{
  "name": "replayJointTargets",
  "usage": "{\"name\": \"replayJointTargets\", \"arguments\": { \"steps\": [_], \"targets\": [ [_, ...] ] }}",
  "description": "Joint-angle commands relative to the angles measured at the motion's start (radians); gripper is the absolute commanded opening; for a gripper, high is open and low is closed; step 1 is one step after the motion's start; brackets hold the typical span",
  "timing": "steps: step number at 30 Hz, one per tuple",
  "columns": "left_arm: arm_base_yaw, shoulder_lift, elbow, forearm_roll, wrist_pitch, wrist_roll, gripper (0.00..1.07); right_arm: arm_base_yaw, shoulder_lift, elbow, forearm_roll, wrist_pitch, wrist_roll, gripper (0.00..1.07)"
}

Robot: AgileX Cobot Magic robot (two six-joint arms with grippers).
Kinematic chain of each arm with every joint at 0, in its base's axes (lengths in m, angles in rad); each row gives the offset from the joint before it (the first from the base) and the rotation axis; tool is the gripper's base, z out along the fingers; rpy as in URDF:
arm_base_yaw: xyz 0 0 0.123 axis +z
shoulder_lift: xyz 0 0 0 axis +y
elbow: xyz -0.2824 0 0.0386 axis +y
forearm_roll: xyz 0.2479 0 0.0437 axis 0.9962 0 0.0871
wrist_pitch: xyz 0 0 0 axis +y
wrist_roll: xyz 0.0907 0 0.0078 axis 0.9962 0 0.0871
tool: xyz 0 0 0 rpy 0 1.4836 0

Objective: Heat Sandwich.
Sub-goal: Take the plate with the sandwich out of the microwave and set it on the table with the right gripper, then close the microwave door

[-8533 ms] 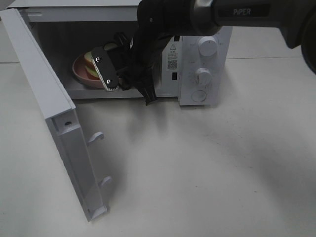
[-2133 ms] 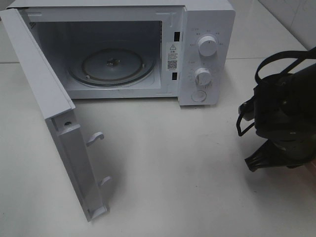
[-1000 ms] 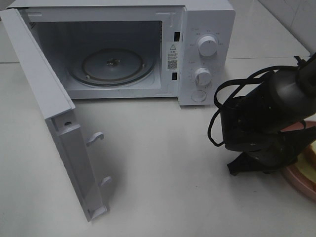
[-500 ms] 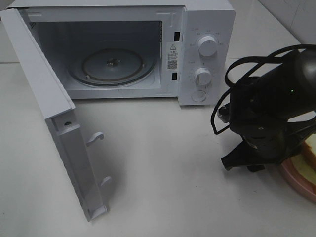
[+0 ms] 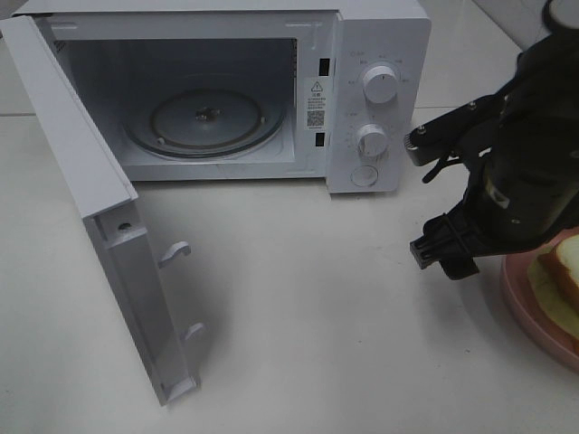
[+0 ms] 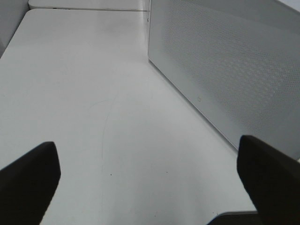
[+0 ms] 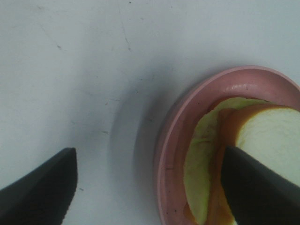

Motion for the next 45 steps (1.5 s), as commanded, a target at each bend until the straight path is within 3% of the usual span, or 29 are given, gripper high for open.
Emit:
{"name": "replayJointTargets", "arguments": {
  "steps": [1, 6, 12, 21, 38, 41, 45],
  "targets": [
    [0.005, -0.005, 0.002, -0.002, -0.004, -0.007, 0.97, 0.000, -0.085, -0.002, 0.088, 0.011, -0.120, 0.82],
    [0.005, -0.005, 0.002, -0.002, -0.004, -0.007, 0.97, 0.000, -0.217, -0.002, 0.222, 0.038, -0.334, 0.82],
    [0.005, -0.005, 0.002, -0.002, -0.004, -0.007, 0.97, 0.000, -0.309, -0.002, 0.255, 0.131, -0.416, 0.81],
    [0.005, -0.005, 0.002, -0.002, -0.004, -0.007, 0.97, 0.000, -0.508, -0.002, 0.418, 0.240, -0.591, 0.79],
    [0.005, -0.005, 0.002, -0.002, -0.004, -0.007, 0.97, -0.003, -0.883, -0.001, 0.427, 0.366, -0.608, 0.76],
    [0.005, -0.005, 0.002, -0.002, -0.004, -0.007, 0.97, -0.003, -0.924, 0.014, 0.426, 0.375, -0.603, 0.76],
    [0.005, -0.005, 0.002, -0.002, -0.004, -0.007, 0.97, -0.004, -1.020, 0.109, 0.427, 0.372, -0.547, 0.76]
  ]
}}
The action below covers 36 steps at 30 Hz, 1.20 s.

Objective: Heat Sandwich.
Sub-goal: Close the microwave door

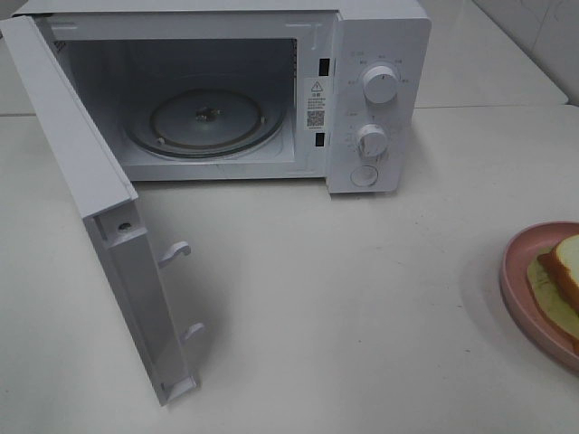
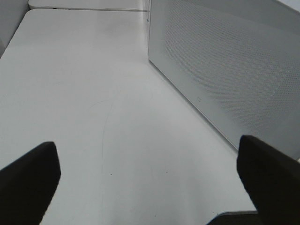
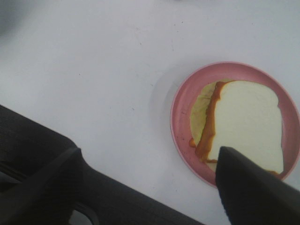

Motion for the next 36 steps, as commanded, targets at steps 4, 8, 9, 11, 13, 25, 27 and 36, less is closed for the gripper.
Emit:
{"name": "replayJointTargets", "arguments": {
  "steps": [4, 8, 9, 11, 13, 25, 27, 36],
  "targets": [
    [0.005, -0.005, 0.002, -0.002, -0.004, -0.007, 0.97, -0.051, -0.066, 0.078, 0.012, 0.003, 0.048, 0.76],
    [0.005, -0.005, 0.002, -0.002, -0.004, -0.007, 0.97, -0.161, -0.118, 0.112, 0.031, 0.000, 0.020, 0.76],
    [0.005, -0.005, 0.002, -0.002, -0.004, -0.007, 0.97, -0.193, -0.136, 0.118, 0.036, -0.006, 0.010, 0.76],
    [0.005, -0.005, 0.002, -0.002, -0.004, -0.007, 0.97, -0.253, -0.170, 0.125, 0.049, -0.017, -0.012, 0.76],
    [0.005, -0.005, 0.002, -0.002, -0.004, -0.007, 0.97, -0.316, -0.210, 0.132, 0.064, -0.040, -0.029, 0.76],
    [0.005, -0.005, 0.002, -0.002, -0.004, -0.007, 0.97, -0.584, -0.467, 0.230, 0.147, -0.126, -0.106, 0.76],
    [0.005, -0.005, 0.002, -0.002, -0.004, -0.007, 0.97, -0.601, -0.501, 0.241, 0.152, -0.142, -0.112, 0.76],
    [0.005, -0.006, 0.002, -0.002, -0.004, -0.007, 0.97, -0.666, -0.605, 0.241, 0.158, -0.142, -0.121, 0.76]
  ]
}}
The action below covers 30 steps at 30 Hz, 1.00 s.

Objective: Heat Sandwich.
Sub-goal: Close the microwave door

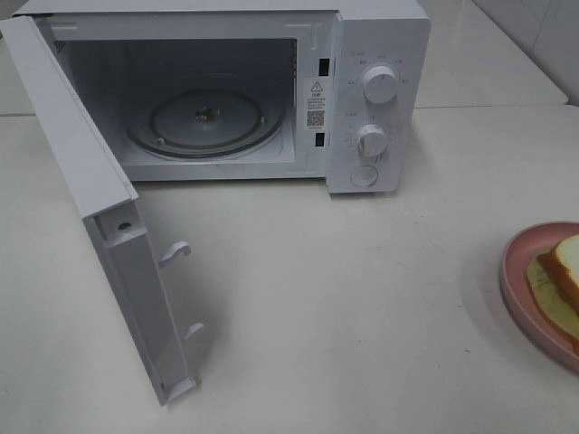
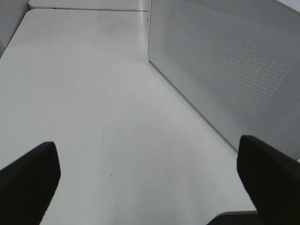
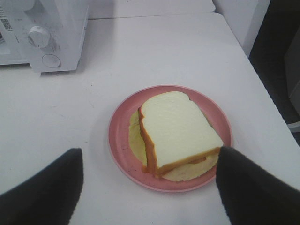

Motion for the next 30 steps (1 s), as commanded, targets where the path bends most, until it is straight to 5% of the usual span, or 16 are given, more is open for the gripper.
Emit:
{"name": "replayJointTargets", "arguments": {
  "steps": [1, 30],
  "targets": [
    [0.005, -0.005, 0.002, -0.002, -0.004, -0.007, 0.97, -0.015, -0.030, 0.002, 0.006, -0.011, -0.020, 0.76],
    [0.005, -0.007, 0.002, -0.002, -0.004, -0.007, 0.97, -0.015, -0.030, 0.002, 0.005, -0.011, -0.018, 0.76]
  ]
}}
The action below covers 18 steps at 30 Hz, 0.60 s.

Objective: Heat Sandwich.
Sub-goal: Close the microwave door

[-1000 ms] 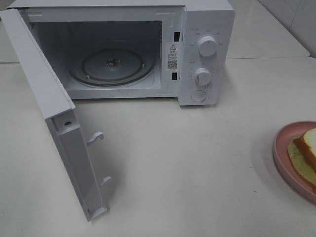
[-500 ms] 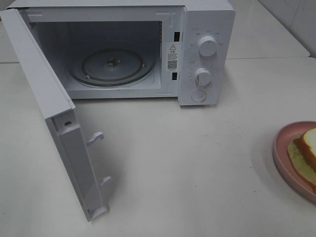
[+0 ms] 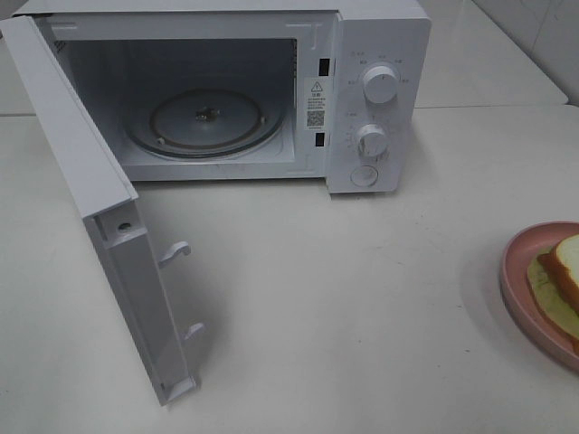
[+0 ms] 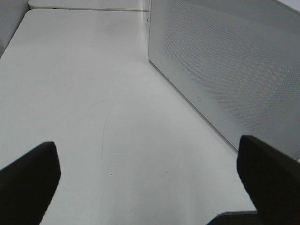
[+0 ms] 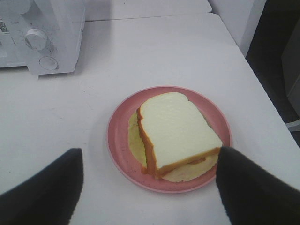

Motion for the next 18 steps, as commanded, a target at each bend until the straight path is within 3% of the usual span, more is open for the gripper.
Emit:
{"name": "replayJointTargets", "arguments": {
  "steps": [1, 18],
  "targets": [
    [0.005, -0.007, 0.002, -0.002, -0.004, -0.007, 0.97, -0.005, -0.030, 0.002, -0.001, -0.007, -0.016, 0.76],
    [0.005, -0.007, 0.002, -0.006, -0.004, -0.007, 0.97, -0.005, -0.030, 0.002, -0.001, -0.007, -0.016, 0.76]
  ]
}}
